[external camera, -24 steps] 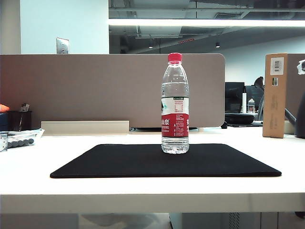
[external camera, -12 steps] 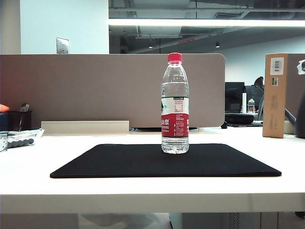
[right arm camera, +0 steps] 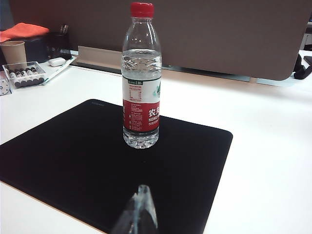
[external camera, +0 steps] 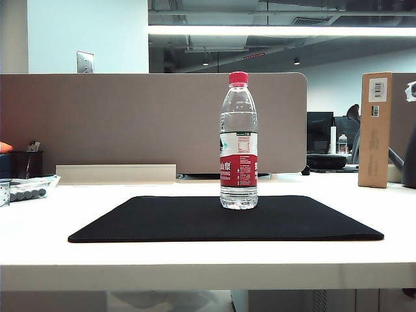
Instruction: Stand the plastic bottle up on the black mouse pad.
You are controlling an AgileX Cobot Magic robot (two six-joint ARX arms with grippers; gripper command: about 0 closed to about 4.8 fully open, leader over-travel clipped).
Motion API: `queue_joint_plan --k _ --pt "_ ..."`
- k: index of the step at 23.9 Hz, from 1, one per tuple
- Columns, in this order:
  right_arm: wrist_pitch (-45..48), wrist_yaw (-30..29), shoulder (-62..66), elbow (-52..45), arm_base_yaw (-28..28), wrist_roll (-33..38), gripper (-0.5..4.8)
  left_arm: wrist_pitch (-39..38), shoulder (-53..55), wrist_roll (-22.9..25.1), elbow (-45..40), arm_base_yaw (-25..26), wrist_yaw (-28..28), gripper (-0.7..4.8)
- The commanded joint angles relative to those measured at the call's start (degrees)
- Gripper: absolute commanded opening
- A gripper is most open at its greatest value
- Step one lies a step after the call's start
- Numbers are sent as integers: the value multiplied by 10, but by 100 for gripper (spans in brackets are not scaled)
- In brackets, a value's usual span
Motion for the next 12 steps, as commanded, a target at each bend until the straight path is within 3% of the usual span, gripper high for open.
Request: queue_joint_plan --k 1,7,12 --pt "8 0 0 -2 0 -1 -5 5 0 2 2 1 0 -4" --pt "8 -2 0 -2 -8 -1 -5 5 0 2 2 1 0 -4" --pt "8 -15 0 -2 -106 -1 -5 5 0 2 2 1 0 -4"
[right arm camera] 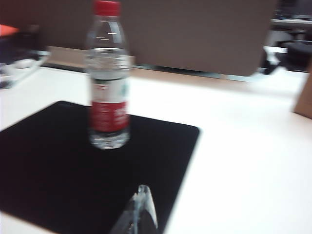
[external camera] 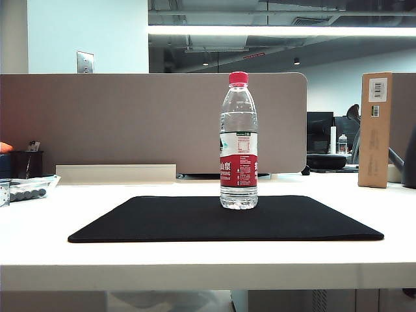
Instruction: Stand the plastic bottle up on the black mouse pad.
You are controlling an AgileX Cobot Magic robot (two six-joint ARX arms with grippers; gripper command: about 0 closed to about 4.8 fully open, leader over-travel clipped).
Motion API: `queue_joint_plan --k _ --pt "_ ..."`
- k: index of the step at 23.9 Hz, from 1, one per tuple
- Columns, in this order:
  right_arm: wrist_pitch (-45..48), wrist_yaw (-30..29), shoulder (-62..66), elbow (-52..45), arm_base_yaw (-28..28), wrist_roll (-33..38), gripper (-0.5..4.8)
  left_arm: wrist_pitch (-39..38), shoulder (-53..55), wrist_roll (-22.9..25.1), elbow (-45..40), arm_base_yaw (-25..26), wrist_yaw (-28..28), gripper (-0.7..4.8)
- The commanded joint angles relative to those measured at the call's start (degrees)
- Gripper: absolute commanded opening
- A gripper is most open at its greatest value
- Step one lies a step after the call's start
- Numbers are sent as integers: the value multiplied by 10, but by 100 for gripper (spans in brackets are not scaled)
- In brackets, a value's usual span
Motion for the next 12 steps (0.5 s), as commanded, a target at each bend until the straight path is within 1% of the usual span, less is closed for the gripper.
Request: queue_joint_plan --k 1,6,12 --pt "8 -2 0 -2 -45 -1 -5 5 0 2 3 1 0 -4" --pt "8 -2 0 -2 -111 -1 -5 5 0 2 2 1 0 -4" --pt "8 -2 0 -2 -175 -1 -5 5 0 2 3 1 1 -5"
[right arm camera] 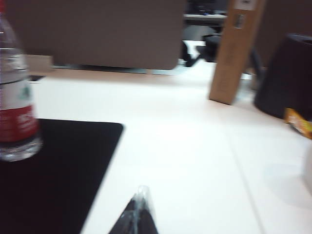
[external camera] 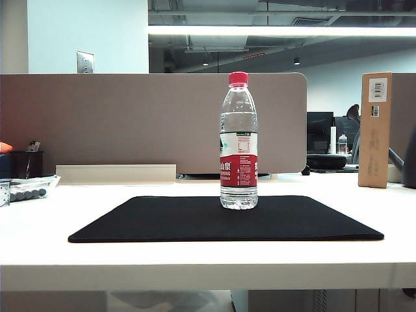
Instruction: Stand the plastic bottle up on the black mouse pad.
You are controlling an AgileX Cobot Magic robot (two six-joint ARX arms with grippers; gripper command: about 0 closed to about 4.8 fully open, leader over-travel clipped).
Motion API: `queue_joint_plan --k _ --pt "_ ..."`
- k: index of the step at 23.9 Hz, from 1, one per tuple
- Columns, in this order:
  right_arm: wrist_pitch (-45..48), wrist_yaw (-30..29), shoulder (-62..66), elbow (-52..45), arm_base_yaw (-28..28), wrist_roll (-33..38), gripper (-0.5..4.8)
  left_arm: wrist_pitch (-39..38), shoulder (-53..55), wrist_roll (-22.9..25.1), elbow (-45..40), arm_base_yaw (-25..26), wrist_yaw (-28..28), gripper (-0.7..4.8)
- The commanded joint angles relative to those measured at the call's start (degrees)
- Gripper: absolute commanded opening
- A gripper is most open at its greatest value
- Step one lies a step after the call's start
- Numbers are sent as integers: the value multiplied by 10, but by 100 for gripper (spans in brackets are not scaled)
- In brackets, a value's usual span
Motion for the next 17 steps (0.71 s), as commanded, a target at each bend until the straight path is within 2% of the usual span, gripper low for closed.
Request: queue_joint_plan --k 1,8,17 --pt "8 -1 0 -2 -33 -1 -5 5 0 2 3 1 0 -5" --pt "8 -1 0 -2 -78 -1 -5 5 0 2 2 1 0 -5" --pt "8 0 0 -2 -78 -1 -5 5 0 2 3 1 0 -4"
